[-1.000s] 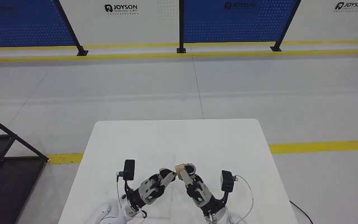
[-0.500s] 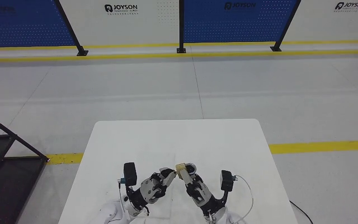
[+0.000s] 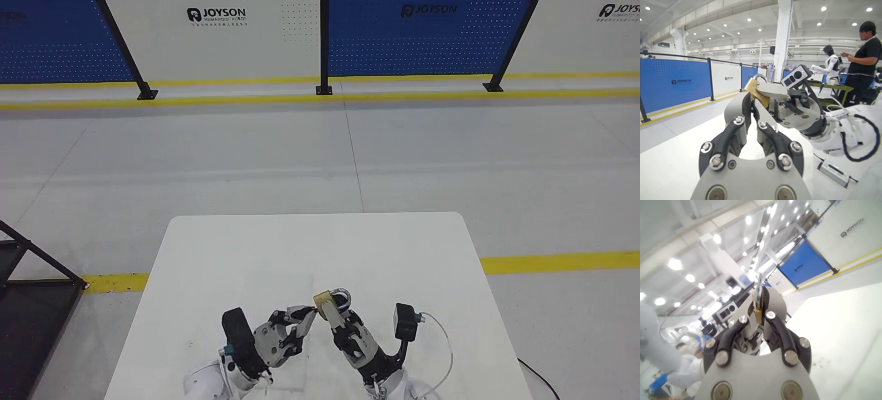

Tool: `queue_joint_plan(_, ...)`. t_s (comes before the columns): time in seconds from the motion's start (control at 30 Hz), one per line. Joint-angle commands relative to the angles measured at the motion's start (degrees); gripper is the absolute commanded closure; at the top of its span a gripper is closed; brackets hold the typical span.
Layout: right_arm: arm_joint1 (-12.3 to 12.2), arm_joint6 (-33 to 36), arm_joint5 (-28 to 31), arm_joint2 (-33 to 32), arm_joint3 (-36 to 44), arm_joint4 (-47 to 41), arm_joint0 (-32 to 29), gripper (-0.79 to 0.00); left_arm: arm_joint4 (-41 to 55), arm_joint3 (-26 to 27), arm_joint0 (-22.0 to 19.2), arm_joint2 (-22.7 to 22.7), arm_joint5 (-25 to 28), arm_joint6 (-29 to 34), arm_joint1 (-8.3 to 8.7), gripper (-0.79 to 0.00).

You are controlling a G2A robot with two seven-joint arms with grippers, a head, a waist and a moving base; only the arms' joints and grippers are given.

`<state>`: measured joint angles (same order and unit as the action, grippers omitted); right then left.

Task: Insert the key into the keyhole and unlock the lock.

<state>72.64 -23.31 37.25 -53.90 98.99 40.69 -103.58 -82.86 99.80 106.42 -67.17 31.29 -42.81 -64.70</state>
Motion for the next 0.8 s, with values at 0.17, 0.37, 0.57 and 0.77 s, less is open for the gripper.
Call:
queue_joint_plan(0.17, 0.0, 0.2, -0.1, 0.0, 0.1, -0.2, 0.0, 0.0, -5.2, -0.9, -0.4, 0.5, -6.0, -4.3, 0.04, 0.0)
queue_joint_plan(0.37, 0.0, 0.3, -0.3, 0.0, 0.1, -0.3, 0.1, 0.0, -6.7, -1.5, -0.8, 0.8, -8.7, -6.0, 0.09, 0.0)
queue_joint_plan(0.57, -0.1, 0.5, -0.3, 0.0, 0.2, -0.3, 0.1, 0.0, -9.4, -1.6, -1.1, 0.8, -11.2, -7.1, 0.26, 0.0)
queue_joint_plan(0.77, -0.1, 0.7, -0.5, 0.1, 0.2, -0.4, 0.0, 0.0, -12.2, -2.2, -1.6, 1.1, -14.6, -8.5, 0.34, 0.0)
